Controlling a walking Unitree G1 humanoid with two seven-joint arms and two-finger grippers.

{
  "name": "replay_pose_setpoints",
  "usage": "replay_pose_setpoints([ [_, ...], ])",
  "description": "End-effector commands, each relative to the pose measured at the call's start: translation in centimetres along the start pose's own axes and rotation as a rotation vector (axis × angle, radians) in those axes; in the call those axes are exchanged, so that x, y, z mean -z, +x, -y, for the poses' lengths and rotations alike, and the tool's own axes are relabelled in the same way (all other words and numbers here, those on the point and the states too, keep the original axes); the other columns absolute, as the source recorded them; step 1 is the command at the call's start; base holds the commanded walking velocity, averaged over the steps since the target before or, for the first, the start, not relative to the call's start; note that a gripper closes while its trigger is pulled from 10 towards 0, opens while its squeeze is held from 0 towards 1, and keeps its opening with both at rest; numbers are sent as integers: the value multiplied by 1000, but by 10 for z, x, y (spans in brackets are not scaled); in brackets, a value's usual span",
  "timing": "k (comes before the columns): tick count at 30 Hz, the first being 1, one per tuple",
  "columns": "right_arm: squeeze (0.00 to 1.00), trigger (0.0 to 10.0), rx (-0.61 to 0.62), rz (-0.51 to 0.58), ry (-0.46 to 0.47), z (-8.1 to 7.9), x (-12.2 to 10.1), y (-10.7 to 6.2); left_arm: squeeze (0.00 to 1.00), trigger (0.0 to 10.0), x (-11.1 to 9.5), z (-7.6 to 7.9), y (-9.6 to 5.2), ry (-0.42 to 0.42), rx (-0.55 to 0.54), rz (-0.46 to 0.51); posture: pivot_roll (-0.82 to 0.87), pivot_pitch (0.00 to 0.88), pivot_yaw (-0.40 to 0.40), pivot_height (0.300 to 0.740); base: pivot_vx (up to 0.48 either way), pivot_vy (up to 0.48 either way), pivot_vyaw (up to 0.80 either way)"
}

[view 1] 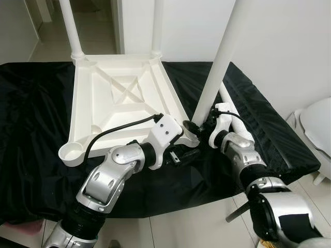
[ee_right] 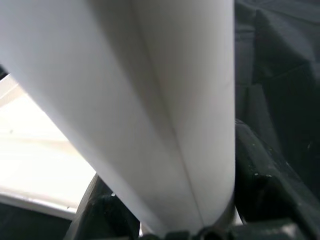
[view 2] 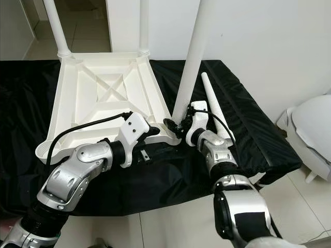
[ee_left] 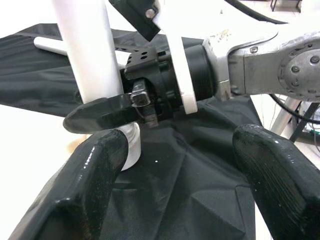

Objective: Building children table

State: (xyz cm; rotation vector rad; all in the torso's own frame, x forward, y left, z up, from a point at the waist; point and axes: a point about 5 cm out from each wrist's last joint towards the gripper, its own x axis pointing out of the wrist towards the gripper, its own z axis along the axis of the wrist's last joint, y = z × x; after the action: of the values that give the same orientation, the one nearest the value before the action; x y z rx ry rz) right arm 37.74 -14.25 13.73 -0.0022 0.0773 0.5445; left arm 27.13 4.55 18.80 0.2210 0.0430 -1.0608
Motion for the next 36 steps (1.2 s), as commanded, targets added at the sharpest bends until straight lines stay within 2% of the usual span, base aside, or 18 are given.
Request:
replay_pose_setpoints([
  [1, 0, 0, 54, -11, 79, 2, 10, -3, 0, 10000, 1, 0, 0, -5, -25, -8, -2, 16, -56, 740, 0, 0, 0],
  [3, 0, 0, 140, 2, 109, 1, 10, -1, 0, 10000, 1, 1, 0, -5, -23, -9, -2, 15, -59, 740, 0, 0, 0],
  [5, 0, 0, 140, 2, 109, 1, 10, -1, 0, 10000, 1, 1, 0, -5, -23, -9, -2, 15, -59, 740, 0, 0, 0],
  [7, 0, 0, 211, 13, 123, -2, 9, 0, 0, 10000, 2, 2, 0, -5, -21, -9, -1, 15, -59, 740, 0, 0, 0],
  [12, 0, 0, 320, 65, 92, -15, 4, 3, 0, 10000, 2, 3, 0, -8, -19, -11, 4, 12, -65, 740, 0, 0, 0],
  [13, 0, 0, 392, 72, 81, -20, 3, 4, 0, 10000, 2, 4, 0, -9, -18, -12, 6, 10, -69, 740, 0, 0, 0],
  [14, 0, 0, 392, 72, 81, -20, 3, 4, 0, 10000, 2, 4, 0, -9, -18, -12, 6, 10, -69, 740, 0, 0, 0],
  [15, 0, 0, 449, 71, 65, -22, 4, 3, 0, 10000, 3, 4, 0, -10, -18, -12, 7, 8, -74, 740, 0, 0, 0],
  [20, 0, 0, 564, 84, 71, -26, 5, 0, 0, 10000, 3, 5, 0, -10, -18, -12, 8, 5, -79, 740, 0, 0, 0],
  [21, 0, 0, 613, 83, 86, -33, 8, 0, 0, 10000, 4, 5, 0, -10, -18, -12, 8, 3, -79, 740, 0, 0, 0],
  [23, 0, 0, 601, 68, 96, -47, 12, 3, 0, 10000, 4, 6, 1, -11, -16, -11, 9, 0, -80, 740, 0, 0, 0],
  [29, 0, 0, 590, 68, 105, -47, 12, 1, 0, 10000, 4, 7, 1, -10, -14, -13, 9, 0, -81, 740, 0, 0, 0],
  [30, 0, 3882, 591, 71, 108, -45, 11, 0, 0, 10000, 4, 7, 0, -10, -13, -14, 10, 0, -83, 740, 0, 0, 0],
  [31, 0, 10000, 593, 73, 111, -44, 11, -1, 0, 10000, 5, 7, 0, -10, -13, -15, 10, 0, -83, 740, 0, 0, 0],
  [35, 0, 10000, 565, 77, 120, -45, 10, -1, 0, 10000, 5, 7, 0, -10, -12, -15, 10, 0, -83, 740, 0, 0, 0],
  [36, 1000, 10000, 542, 89, 128, -45, 8, 0, 0, 10000, 5, 7, 0, -10, -12, -15, 10, 0, -83, 740, 0, 0, 0],
])
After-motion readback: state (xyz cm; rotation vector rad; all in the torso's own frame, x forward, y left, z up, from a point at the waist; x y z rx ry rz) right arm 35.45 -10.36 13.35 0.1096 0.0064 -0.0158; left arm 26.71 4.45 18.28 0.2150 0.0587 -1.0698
